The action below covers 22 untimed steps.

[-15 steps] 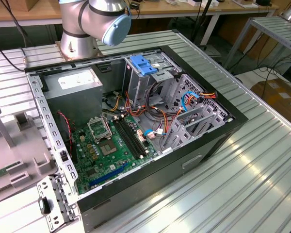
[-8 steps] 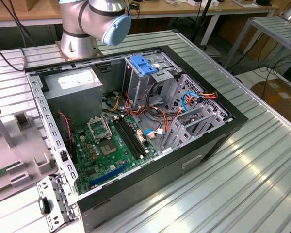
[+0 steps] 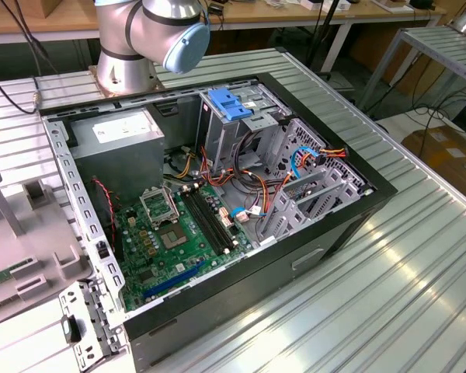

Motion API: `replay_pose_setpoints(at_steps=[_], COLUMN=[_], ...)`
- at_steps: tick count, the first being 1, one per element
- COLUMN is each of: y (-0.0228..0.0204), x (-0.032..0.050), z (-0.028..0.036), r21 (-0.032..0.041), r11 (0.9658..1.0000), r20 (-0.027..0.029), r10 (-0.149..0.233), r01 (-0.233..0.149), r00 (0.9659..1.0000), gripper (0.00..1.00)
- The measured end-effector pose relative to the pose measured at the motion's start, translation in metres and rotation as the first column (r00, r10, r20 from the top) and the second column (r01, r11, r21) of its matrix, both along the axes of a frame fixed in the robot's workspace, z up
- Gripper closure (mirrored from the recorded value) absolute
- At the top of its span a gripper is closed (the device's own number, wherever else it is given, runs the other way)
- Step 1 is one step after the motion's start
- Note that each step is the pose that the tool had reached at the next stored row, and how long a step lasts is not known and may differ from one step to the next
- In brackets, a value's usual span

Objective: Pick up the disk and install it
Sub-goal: 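Pick up the disk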

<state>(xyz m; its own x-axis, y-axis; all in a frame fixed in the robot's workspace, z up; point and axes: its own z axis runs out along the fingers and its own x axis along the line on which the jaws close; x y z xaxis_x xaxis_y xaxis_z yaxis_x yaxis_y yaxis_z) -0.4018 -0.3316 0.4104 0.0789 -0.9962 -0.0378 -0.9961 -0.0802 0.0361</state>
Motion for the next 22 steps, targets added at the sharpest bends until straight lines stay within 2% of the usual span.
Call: replay_pose_setpoints(at_steps=[22], y=[0.0], x=[0.0], z=[0.0146], r21=[0.0], r11=[1.0], r20=[0.0], r10=[0.0], r01=[0.0], r00=[1.0], gripper=[0.64])
